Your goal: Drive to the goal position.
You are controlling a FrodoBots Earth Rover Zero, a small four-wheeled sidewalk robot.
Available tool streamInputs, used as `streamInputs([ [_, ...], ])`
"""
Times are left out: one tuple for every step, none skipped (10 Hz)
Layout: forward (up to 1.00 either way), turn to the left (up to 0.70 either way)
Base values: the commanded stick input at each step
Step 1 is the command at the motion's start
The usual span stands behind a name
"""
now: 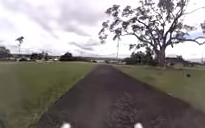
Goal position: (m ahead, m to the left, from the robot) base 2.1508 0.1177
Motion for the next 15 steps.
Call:
streamInputs([
  [0.70, 0.00],
  [0.70, 0.00],
  [0.70, 0.00],
  [0.70, 0.00],
  [0.70, 0.00],
  [0.70, 0.00],
  [0.70, 0.00],
  [0.70, 0.01],
  [0.70, 0.02],
  [0.70, 0.08],
  [0.70, 0.08],
  [0.70, 0.06],
  [0.70, 0.05],
  [0.70, 0.03],
  [0.70, -0.12],
])
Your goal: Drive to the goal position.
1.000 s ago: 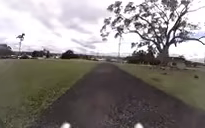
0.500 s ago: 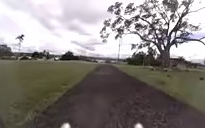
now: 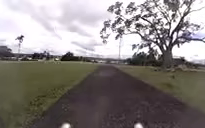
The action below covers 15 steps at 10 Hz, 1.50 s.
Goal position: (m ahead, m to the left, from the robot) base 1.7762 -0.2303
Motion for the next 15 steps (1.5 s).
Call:
streamInputs([
  [0.70, -0.35],
  [0.70, -0.35],
  [0.70, -0.18],
  [0.70, 0.00],
  [0.70, 0.00],
  [0.70, 0.00],
  [0.70, 0.00],
  [0.70, 0.00],
  [0.70, 0.00],
  [0.70, 0.00],
  [0.70, 0.00],
  [0.70, 0.00],
  [0.70, 0.00],
  [0.70, 0.00],
  [0.70, 0.00],
])
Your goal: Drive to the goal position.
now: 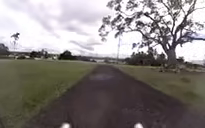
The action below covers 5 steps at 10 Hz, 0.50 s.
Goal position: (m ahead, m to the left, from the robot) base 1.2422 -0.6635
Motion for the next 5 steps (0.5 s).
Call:
streamInputs([
  [0.70, 0.05],
  [0.70, 0.04],
  [0.70, 0.05],
  [0.70, 0.00],
  [0.70, 0.00],
])
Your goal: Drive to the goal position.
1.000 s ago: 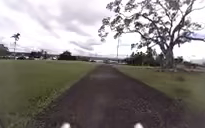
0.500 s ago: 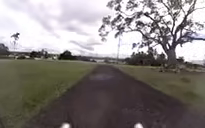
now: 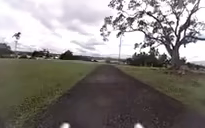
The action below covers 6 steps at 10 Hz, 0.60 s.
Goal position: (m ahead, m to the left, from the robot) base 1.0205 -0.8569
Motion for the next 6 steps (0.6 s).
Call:
streamInputs([
  [0.70, 0.00],
  [0.70, 0.00],
  [0.70, -0.17],
  [0.70, -0.35],
  [0.70, 0.02],
  [0.70, 0.00],
])
